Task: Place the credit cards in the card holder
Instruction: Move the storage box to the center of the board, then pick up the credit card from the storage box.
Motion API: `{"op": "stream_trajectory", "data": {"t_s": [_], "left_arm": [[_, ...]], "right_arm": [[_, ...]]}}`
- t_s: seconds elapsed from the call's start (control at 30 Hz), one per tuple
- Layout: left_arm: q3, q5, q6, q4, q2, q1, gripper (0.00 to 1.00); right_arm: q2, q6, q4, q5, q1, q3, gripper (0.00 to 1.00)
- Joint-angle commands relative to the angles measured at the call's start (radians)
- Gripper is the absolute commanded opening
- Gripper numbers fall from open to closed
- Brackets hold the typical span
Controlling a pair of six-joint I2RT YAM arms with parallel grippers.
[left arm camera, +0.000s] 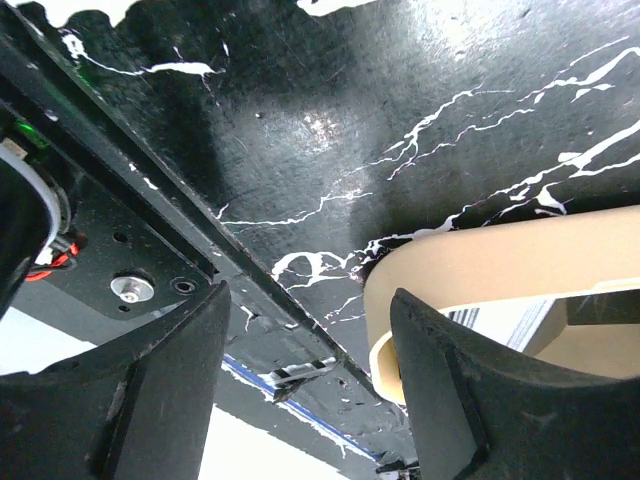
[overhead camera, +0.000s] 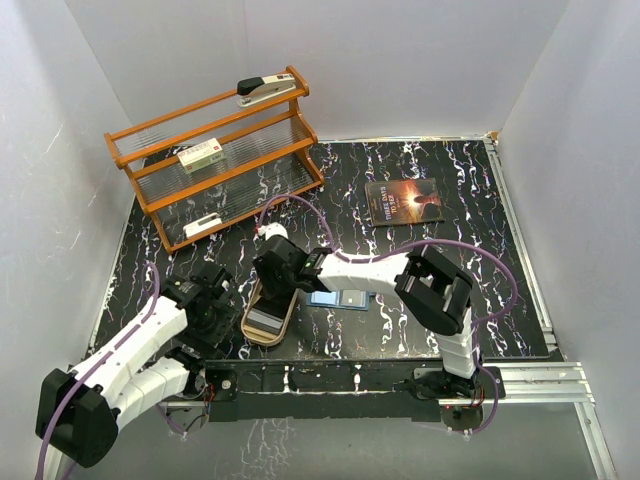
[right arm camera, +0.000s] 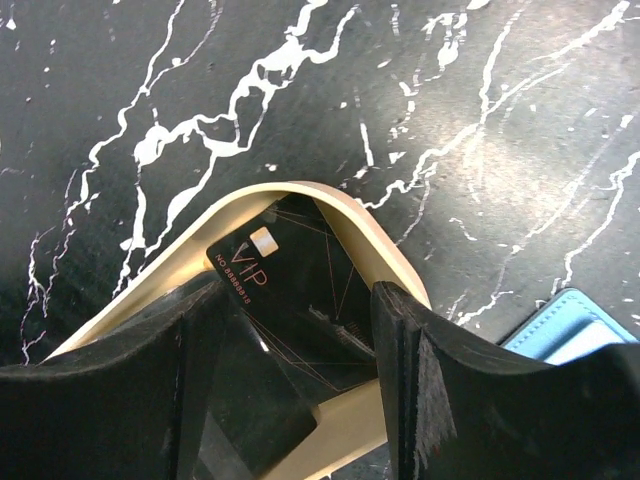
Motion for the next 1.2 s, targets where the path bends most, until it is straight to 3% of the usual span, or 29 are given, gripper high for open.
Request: {"op": "stream_trajectory", "data": {"t_s": [0.0,0.23,0.47,0.67,1.17], "left_arm": [[-0.032,0.07,0.011,0.06,0.013,0.005,0.63],[-0.072,0.138,0.046,0.244,0.027,0.005,0.63],[-0.003,0.075,0.101,0.234,0.129,0.005,0.63],[-0.025,0.019,0.062,0.228,0.137,0.009,0.62],[-0.081,0.053,-0.001,0.313,0.081,0.02,0.61]], "right_arm": [[-0.017,0.055,0.001,0.096,-0.035,-0.001,0.56],[-0.047,0.128,-0.04,0.159,-0.057,-0.038,0.55],[-0.148,0.025,0.005,-0.07,-0.072,-0.043,0.64],[-0.196,-0.034,0.039,-0.224,-0.072,-0.073,0.73],[-0.106,-0.002,0.131,-0.384,-0.065,-0.137,0.76]]}}
